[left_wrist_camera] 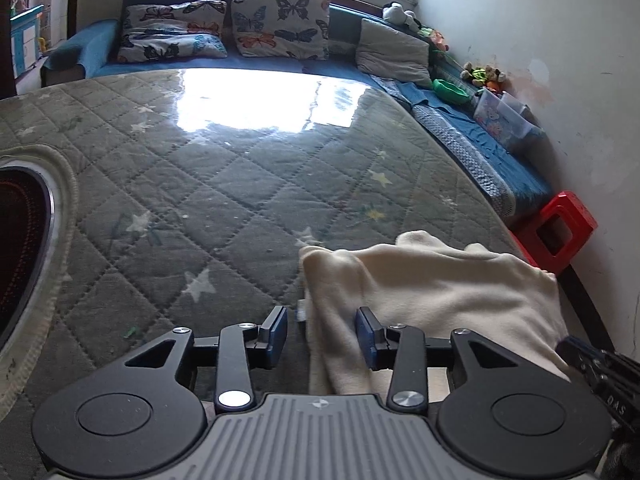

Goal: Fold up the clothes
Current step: 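Lower the sweatshirt onto the table and open both grippers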

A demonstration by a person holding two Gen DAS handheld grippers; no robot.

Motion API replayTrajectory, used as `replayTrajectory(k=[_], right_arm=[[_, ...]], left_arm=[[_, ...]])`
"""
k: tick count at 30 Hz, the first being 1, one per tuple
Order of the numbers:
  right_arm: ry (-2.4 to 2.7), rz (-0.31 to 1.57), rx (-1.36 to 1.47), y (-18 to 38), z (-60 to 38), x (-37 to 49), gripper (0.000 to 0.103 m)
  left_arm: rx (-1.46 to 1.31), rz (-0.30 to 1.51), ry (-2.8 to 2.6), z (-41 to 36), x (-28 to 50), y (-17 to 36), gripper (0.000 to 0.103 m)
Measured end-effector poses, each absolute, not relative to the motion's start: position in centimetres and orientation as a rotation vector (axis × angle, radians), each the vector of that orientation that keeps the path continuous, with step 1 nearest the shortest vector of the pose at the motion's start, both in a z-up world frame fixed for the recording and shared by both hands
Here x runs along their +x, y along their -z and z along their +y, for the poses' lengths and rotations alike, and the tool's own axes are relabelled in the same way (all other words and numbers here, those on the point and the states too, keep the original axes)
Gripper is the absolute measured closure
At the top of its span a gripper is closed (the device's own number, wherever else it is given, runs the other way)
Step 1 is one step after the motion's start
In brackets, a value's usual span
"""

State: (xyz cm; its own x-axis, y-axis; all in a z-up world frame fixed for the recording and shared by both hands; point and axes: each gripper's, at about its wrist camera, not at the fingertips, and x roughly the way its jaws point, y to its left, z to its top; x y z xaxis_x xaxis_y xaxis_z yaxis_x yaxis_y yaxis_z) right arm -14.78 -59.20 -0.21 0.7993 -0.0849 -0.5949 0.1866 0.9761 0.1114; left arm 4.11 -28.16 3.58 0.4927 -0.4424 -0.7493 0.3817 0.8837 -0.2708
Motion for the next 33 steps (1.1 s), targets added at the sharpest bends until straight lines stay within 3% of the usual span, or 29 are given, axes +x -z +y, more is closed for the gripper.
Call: replayTrajectory(k=[18,33], right_arm=[[0.018,0.613,0.019,-1.1,-53.7,-16.2,0.088],[-0.047,0.65,0.02,-1.9,-53.5,-12.4,0.086]], left_arm=[[-0.039,0.882,0.453,-27.0,3.5,-4.2,0.058],[-0.015,0.842,0.475,-28.6,4.3,-4.7,0.058]])
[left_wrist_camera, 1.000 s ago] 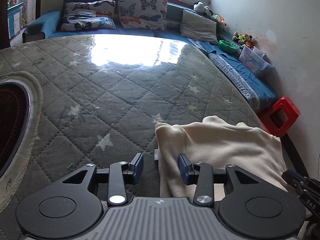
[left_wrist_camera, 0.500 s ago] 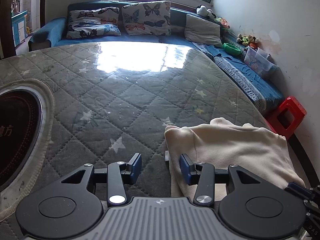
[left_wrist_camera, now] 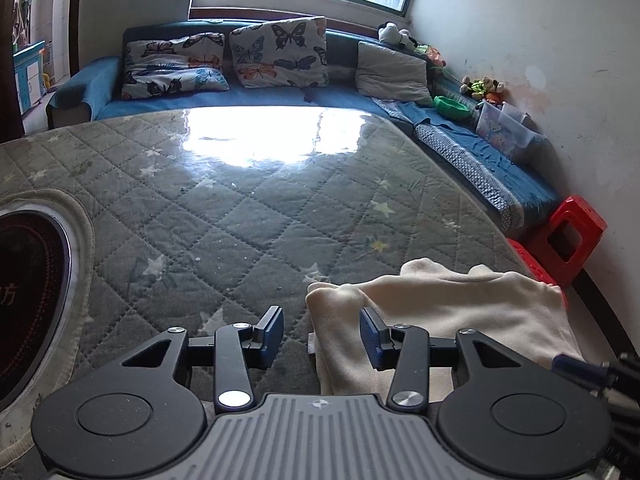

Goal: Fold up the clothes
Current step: 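Lower the sweatshirt onto the table and open both grippers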

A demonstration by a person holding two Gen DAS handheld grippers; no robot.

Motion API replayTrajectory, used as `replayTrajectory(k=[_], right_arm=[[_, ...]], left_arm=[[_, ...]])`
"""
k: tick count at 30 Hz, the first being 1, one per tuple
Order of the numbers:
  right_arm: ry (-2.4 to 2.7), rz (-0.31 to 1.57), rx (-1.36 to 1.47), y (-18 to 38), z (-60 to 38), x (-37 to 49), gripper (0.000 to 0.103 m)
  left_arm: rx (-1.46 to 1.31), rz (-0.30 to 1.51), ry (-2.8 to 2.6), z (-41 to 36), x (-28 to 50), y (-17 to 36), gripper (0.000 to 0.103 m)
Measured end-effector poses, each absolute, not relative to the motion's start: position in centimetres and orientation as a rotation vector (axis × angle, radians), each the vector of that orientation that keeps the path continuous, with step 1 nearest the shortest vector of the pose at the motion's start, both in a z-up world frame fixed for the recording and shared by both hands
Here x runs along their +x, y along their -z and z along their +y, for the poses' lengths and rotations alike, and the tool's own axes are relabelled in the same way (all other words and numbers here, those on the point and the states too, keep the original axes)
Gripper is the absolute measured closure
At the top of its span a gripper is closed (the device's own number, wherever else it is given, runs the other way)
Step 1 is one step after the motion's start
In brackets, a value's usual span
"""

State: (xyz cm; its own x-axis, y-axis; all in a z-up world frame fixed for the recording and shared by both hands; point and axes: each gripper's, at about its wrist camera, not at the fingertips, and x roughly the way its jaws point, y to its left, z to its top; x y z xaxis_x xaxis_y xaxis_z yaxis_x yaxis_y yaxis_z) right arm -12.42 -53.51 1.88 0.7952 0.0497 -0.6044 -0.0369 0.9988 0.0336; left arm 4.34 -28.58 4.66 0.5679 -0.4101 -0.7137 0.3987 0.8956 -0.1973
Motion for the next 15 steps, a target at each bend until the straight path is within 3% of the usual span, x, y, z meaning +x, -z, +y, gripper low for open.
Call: replayTrajectory(k=[15], right_arm=[[0.014,0.728,0.071,-0.1,-56.5,-2.8,0.085]], left_arm=[[-0.028,0.888,0.468,-28.0,5.9,-3.0,0.056]])
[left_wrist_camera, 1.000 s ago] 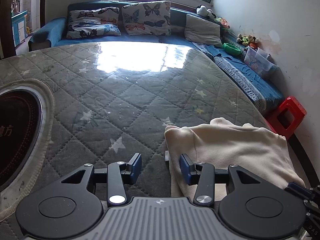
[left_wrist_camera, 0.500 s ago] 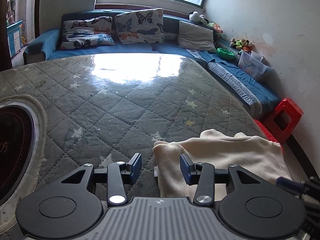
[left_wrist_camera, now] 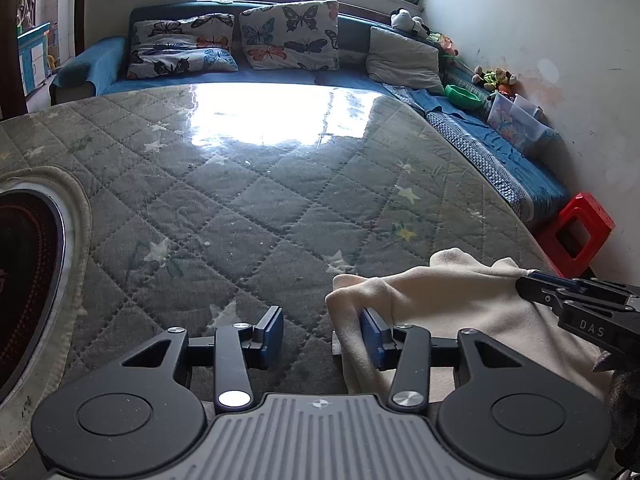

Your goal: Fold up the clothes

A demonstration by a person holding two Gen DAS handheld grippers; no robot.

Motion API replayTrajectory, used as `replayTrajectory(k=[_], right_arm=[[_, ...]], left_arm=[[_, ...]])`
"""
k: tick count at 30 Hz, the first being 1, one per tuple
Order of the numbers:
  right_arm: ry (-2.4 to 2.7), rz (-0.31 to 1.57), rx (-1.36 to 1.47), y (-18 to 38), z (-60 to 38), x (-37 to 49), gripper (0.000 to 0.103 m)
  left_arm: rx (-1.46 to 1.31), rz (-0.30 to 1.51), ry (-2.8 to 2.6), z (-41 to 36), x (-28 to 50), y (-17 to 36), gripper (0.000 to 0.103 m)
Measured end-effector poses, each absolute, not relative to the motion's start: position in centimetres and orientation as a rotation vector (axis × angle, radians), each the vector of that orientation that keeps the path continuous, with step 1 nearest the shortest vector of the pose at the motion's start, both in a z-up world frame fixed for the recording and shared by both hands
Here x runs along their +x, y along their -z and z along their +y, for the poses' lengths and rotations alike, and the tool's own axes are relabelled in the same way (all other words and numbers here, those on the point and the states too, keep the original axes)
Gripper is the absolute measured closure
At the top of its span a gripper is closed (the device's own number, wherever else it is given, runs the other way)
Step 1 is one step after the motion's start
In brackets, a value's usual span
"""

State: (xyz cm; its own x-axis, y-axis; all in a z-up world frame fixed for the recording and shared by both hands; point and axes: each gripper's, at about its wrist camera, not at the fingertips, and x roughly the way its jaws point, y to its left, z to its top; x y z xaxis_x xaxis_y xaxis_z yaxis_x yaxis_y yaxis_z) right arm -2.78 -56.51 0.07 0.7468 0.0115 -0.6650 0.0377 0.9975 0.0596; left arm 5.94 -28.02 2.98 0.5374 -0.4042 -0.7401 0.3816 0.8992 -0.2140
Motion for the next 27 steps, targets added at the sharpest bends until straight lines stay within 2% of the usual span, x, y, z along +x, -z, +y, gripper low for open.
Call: replayTrajectory(k=[6,10,14,19,27], right_arm=[[-0.039,0.688,0.057,-1.3,-54.8,-2.5,0.083],[-0.063,0.713,0.04,-0.5,-53.2,-1.1,0.071],[-0.046,0.717,0.026,-0.2,-52.7,-0.8,0.066],[-0.05,0.682,0.01,-1.6,-52.2,-3.4,0.048],[-0.027,0.653,0.015,-2.4,-51.2,-9.2,0.029]], left_arm=[[-0.025,0.886,0.47,-28.1,5.9,-3.0,0.055],[-0.012,0.882,0.473,-28.3,5.8,-2.9,0.053],[-0.001,0.881,0.462,-28.3,5.5,-3.1,0.047],[0.002,0.867,0.469,-27.9,4.3,-3.7,0.041],[0.035,0.83,0.501,-27.8,0.5,-4.6,0.027]])
